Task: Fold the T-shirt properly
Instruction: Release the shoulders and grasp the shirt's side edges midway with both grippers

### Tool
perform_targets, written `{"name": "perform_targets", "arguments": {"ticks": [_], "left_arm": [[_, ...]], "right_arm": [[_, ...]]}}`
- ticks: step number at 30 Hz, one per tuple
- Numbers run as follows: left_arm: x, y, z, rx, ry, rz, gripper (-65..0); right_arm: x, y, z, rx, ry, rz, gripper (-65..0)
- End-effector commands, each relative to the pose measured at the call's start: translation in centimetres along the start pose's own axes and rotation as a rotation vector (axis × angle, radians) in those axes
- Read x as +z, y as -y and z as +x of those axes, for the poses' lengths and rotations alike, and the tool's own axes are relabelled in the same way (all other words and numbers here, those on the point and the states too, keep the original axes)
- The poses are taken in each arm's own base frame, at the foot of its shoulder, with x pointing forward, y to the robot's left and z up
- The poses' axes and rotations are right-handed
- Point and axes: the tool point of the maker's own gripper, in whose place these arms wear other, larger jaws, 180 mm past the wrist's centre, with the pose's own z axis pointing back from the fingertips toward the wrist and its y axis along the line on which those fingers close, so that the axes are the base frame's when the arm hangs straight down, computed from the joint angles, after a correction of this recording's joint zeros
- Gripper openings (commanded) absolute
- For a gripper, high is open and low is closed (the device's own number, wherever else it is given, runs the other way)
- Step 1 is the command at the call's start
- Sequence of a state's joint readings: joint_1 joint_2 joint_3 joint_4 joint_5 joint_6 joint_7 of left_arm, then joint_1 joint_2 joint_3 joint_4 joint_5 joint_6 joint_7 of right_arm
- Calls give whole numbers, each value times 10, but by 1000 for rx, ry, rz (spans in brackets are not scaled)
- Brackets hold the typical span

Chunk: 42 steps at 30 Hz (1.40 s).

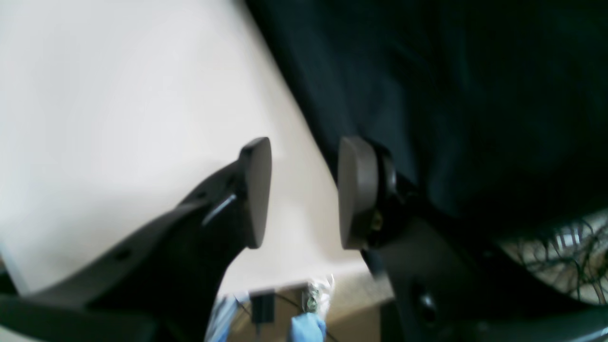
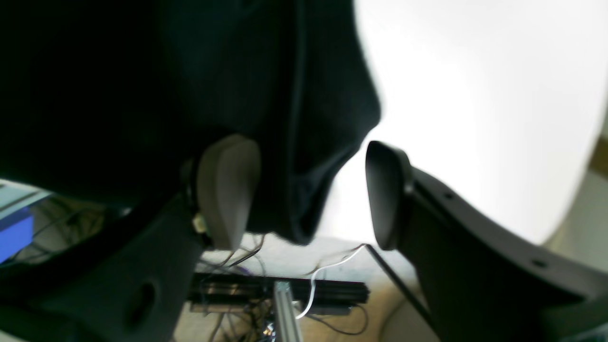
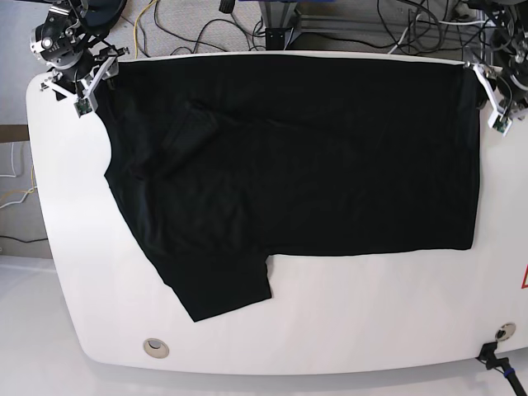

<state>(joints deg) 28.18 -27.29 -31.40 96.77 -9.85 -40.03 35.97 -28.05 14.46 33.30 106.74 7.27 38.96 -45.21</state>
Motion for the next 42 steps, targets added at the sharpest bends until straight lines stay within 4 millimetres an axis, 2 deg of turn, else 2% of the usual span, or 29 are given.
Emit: {"name": "perform_targets", "arguments": {"ticks": [1,5,7,10,13,15,19,22,28,32,34,37,40,42], "left_arm": [[8,-20,11,-13,15,48,-427],[12,-47,30,22,60,121,-427],[12,-59,53,33,118,152,-427],[11,-73,79,54,182,178,-427],[11,-85,122,86,296,205,-427],[10,-94,140,121,342,218,-427],[-10,-103,166,147,350,216,-428],[-30,-100,174,154,332,171,-428],[-60,-104,194,243,387,95,-428],[-81,-109,207,339,434,38,-428],[-91,-111,210,395,451,9,-428],[-99,-118,212,451,476,-9,-428],[-103,-116,218,455,508,-23,-428],[-106,-114,217,453,507,-27,-428]], "right_arm": [[7,9,17,24,33,-29,-274],[3,17,45,24,83,-49,-274],[1,22,64,17,124,-60,-274],[-6,15,103,46,198,-38,-274],[-13,18,140,53,240,-31,-275],[-20,18,165,52,273,-18,-275],[-37,15,211,46,320,34,-277],[-50,22,240,8,339,64,-277],[-79,15,303,-24,393,171,-277],[-100,15,330,-108,425,232,-277],[-111,14,336,-157,425,266,-277],[-122,12,341,-218,439,302,-277],[-134,10,342,-218,426,281,-277],[-142,-1,340,-220,419,284,-277]]}}
